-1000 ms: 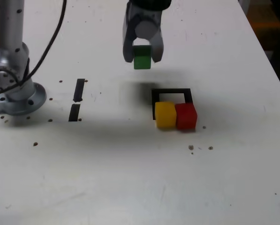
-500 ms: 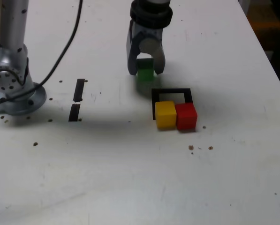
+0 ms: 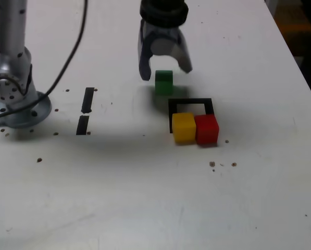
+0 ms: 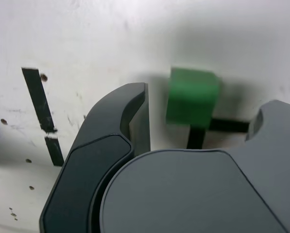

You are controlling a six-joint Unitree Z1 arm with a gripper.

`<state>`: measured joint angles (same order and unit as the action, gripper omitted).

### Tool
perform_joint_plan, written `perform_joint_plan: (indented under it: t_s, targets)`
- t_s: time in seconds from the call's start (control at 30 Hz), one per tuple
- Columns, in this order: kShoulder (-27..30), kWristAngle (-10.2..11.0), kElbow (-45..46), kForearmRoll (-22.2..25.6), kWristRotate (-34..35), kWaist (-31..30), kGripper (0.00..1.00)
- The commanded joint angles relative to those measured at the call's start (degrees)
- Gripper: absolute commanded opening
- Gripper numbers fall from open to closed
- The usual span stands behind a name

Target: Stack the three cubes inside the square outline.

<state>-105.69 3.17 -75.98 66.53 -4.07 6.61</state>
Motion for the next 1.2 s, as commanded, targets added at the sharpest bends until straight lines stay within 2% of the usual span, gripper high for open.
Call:
perform_joint_plan:
  t_s: [0.0, 0.1, 0.17, 0.3, 0.4, 0.47, 0.63, 0.8, 0.9, 1.17]
  targets:
    - [2.40, 1.47, -2.44, 1.10, -1.70, -2.59, 1.00]
    - [3.69, 4.57, -7.15, 2.86, -9.79, -8.20, 1.00]
    - [3.72, 5.97, -9.46, 3.73, -17.55, -12.13, 1.00]
    - [3.39, 5.55, -11.95, 4.47, -32.02, -18.58, 1.00]
    - [1.86, 4.69, -13.83, 4.96, -39.00, -22.32, 1.00]
    - [-0.12, 5.65, -15.35, 5.44, -41.27, -24.47, 1.00]
    - [-6.00, 11.77, -18.39, 7.02, -47.77, -28.67, 0.99]
    - [-8.79, 14.99, -19.39, 6.24, -52.96, -29.87, 0.99]
    - [-9.77, 15.56, -19.31, 3.65, -57.20, -29.90, 0.99]
    - [-14.66, 15.29, -18.87, 2.55, -60.94, -29.49, 0.95]
